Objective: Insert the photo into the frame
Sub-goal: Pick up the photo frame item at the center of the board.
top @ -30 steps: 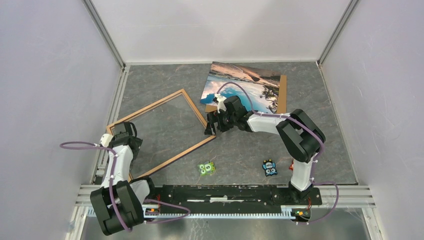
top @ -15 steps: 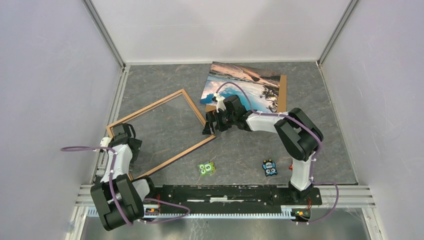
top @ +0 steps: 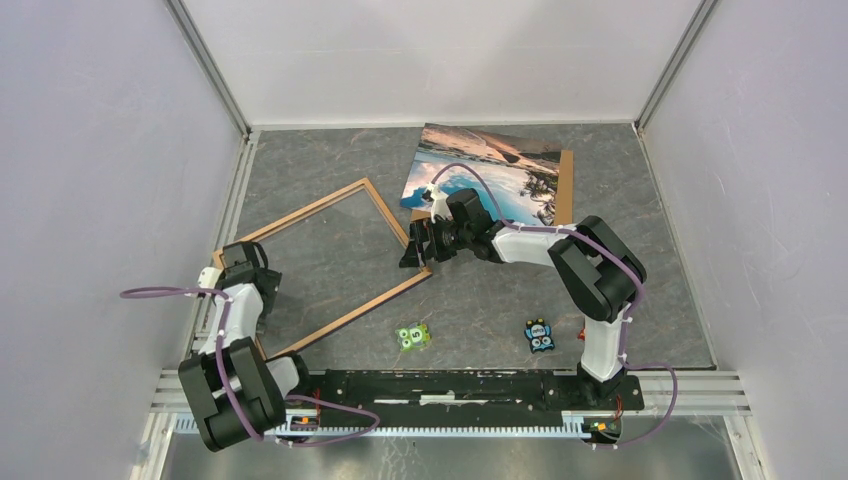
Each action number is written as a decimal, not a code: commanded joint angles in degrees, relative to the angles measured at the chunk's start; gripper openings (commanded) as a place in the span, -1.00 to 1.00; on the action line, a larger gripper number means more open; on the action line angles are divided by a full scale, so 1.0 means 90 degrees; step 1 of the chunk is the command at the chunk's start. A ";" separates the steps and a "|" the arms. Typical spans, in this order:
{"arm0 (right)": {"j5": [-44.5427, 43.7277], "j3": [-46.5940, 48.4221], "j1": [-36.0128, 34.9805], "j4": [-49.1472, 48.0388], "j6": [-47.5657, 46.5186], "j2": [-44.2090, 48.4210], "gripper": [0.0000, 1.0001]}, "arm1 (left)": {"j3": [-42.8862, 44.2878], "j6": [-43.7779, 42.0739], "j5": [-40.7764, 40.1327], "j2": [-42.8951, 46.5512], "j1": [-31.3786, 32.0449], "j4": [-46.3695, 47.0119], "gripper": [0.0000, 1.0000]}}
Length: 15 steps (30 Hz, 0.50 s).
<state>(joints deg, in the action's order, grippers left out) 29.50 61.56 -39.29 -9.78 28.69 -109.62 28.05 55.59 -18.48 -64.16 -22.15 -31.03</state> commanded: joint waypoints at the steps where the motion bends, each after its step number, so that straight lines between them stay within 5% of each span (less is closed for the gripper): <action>1: 0.0220 -0.0034 -0.0083 -0.0338 0.0105 0.0115 0.89 | -0.0621 0.0210 0.1392 -0.0403 0.0011 0.0444 1.00; 15: -0.0093 0.0002 -0.0098 -0.0017 -0.0160 0.0220 0.87 | -0.0168 -0.0089 0.1019 0.0007 0.1305 0.0478 1.00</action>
<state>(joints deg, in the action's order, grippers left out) 29.54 61.47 -39.77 -10.00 28.80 -109.62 28.18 54.89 -14.39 -64.42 -13.34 -22.48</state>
